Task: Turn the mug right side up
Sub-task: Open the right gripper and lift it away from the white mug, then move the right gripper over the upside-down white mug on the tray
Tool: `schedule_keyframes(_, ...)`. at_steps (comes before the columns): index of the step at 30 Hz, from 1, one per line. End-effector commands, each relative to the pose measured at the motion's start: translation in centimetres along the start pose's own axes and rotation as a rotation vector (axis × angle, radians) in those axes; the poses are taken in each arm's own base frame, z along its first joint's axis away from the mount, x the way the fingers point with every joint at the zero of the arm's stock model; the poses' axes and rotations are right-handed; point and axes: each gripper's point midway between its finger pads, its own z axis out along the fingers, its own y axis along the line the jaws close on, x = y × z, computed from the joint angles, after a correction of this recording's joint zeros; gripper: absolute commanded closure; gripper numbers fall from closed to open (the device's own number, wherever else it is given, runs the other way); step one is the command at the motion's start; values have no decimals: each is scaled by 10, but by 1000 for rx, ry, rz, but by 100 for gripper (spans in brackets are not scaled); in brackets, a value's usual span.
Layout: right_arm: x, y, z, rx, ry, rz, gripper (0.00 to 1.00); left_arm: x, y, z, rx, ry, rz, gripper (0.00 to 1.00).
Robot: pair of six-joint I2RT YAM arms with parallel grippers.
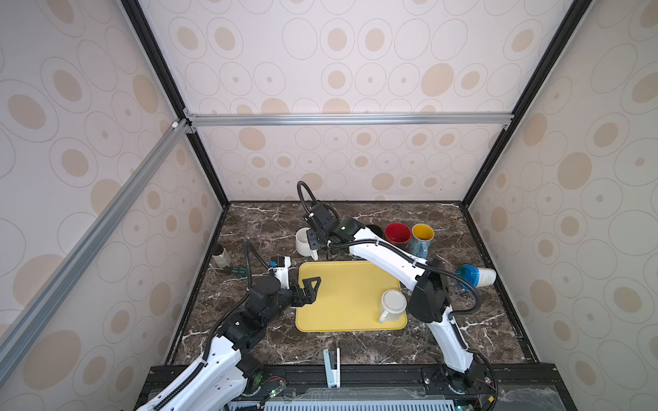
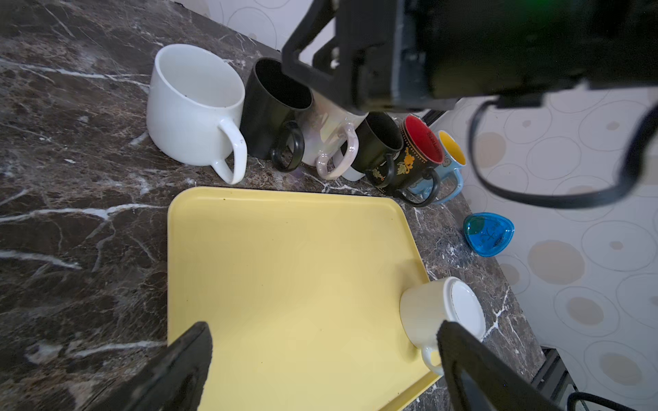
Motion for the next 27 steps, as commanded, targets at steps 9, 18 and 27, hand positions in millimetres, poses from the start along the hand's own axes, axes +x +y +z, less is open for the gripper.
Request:
schedule_keyframes(9,43,-56,-77,234,-64,-41,65,-20,-18,6,68,-59,30,0)
schedule_keyframes(18,124,-114,-125,278,38,69,64,-16,-21,11,76,-18,41,0)
schedule_keyframes(27,189,-151,-156,381,58,322,63,-15,-31,15,119,1,26,0)
